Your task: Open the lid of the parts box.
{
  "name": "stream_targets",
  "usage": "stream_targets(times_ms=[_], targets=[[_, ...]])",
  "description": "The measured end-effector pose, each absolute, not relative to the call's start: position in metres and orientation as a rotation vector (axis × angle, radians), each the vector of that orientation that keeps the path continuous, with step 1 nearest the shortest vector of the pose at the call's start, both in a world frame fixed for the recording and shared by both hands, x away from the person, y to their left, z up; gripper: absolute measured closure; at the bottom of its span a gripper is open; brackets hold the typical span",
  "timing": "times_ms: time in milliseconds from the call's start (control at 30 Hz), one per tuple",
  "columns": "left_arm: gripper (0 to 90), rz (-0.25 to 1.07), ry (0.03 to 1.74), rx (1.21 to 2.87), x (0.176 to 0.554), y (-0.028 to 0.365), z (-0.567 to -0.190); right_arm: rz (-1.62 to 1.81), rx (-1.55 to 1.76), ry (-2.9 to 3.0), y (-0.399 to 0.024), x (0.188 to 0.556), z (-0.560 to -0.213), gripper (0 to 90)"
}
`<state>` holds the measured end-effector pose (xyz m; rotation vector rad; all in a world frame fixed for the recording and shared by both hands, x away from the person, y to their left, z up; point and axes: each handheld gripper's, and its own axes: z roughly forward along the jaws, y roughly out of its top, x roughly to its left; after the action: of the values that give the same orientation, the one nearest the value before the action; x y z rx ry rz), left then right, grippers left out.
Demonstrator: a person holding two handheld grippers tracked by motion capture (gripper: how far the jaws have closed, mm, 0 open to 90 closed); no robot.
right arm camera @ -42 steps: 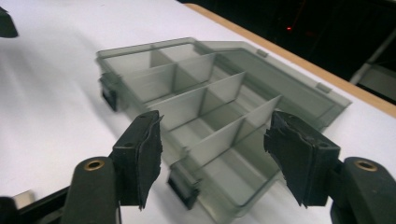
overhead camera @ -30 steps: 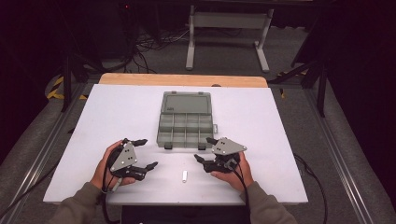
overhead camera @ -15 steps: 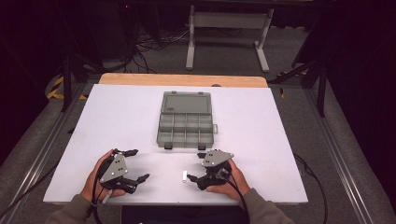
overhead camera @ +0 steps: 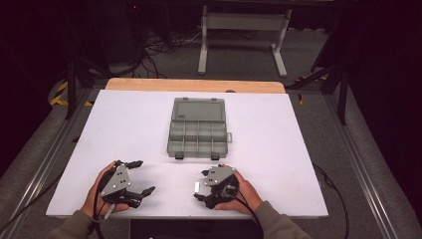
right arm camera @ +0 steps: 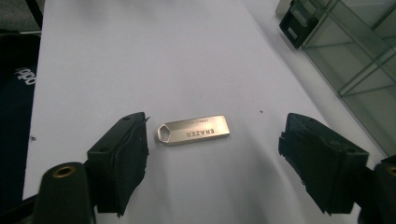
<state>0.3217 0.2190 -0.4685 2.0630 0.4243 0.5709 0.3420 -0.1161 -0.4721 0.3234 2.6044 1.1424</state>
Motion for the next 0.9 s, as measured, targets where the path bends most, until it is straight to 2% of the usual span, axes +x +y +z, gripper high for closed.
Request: stream_targets(times_ms=[200, 333, 667, 900], targets=[[11.0, 0.568, 0.417, 2.074, 0.323, 0.218, -0.469, 1.156, 0.356, 2.669, -0.115, 0.35, -0.472, 27.4], [11.0, 0.561, 0.409, 2.08, 0.324, 0.217, -0.469, 1.18, 0.337, 2.718, -0.114, 0.356, -0.471, 36.7], [11.2, 0.55, 0.399, 2.093, 0.325, 0.216, -0.471, 1.204, 0.32, 2.718, -0.114, 0.357, -0.471, 53.2], [11.2, 0.537, 0.392, 2.098, 0.325, 0.215, -0.472, 1.213, 0.327, 2.713, -0.114, 0.356, -0.471, 53.3]])
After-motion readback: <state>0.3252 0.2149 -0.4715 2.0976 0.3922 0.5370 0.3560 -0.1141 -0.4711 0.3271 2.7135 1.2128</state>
